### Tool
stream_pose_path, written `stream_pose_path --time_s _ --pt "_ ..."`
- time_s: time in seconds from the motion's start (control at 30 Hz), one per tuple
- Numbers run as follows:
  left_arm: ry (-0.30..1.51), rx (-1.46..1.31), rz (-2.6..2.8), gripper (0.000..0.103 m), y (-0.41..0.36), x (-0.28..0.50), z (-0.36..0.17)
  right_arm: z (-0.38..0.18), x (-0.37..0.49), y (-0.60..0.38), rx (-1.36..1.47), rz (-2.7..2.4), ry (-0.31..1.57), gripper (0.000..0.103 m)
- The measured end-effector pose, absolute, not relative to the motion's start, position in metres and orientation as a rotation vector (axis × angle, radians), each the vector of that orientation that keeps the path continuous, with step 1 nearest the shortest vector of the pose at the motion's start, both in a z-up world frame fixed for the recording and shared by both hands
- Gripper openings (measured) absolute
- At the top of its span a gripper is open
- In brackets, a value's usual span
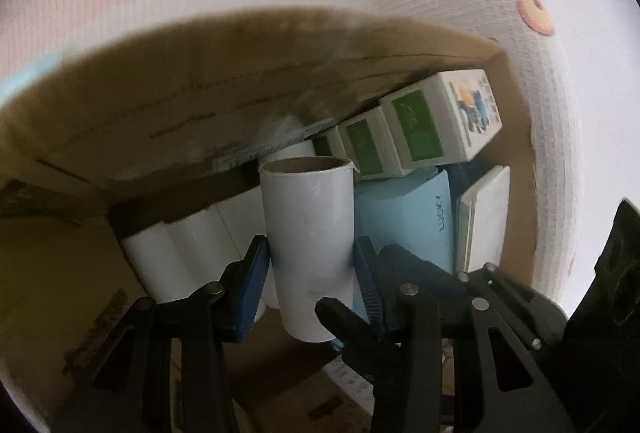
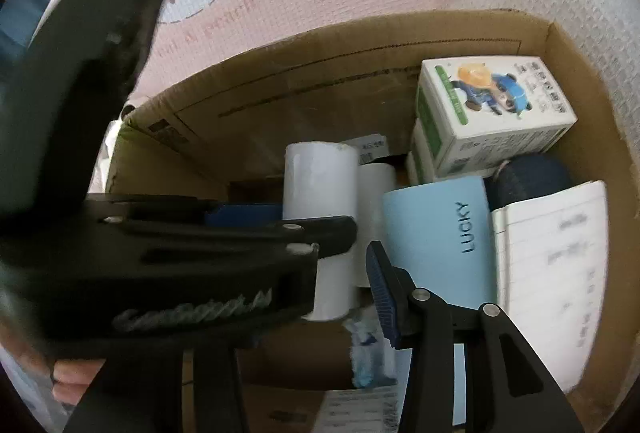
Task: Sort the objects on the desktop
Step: 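Carry the held tube over the cardboard box and lower it inside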
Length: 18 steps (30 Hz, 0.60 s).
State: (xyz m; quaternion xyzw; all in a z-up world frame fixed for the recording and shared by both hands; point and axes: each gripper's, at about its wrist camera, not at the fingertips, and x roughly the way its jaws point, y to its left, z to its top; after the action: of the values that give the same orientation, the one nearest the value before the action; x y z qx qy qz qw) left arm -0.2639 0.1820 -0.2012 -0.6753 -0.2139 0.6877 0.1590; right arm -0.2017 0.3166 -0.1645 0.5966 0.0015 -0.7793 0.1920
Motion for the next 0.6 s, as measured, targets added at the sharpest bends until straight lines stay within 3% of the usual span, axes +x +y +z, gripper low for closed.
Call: stream_pose_path --time_s 0.13,0.27,0.57,0.6 --pt "-0.638 -1.971 1.967 0.047 0.185 -0.265 -0.211 -0.175 -0.201 0.319 1.713 -2.153 0.040 0.041" --pt "-0.635 -1.978 1.998 0.047 0.187 -0.264 -0.215 -0.182 -0.202 0.324 1.748 -2.139 0.023 0.028" --pt "-0.703 -2.009 2.041 0.047 0.180 -0.259 -0.218 -0.195 -0.203 0.329 1.783 -2.099 0.063 0.026" --pt "-0.691 -2.017 2.056 0.043 0.178 -0.258 -0.218 -0.196 -0.203 0.330 1.784 -2.102 0.070 0.025"
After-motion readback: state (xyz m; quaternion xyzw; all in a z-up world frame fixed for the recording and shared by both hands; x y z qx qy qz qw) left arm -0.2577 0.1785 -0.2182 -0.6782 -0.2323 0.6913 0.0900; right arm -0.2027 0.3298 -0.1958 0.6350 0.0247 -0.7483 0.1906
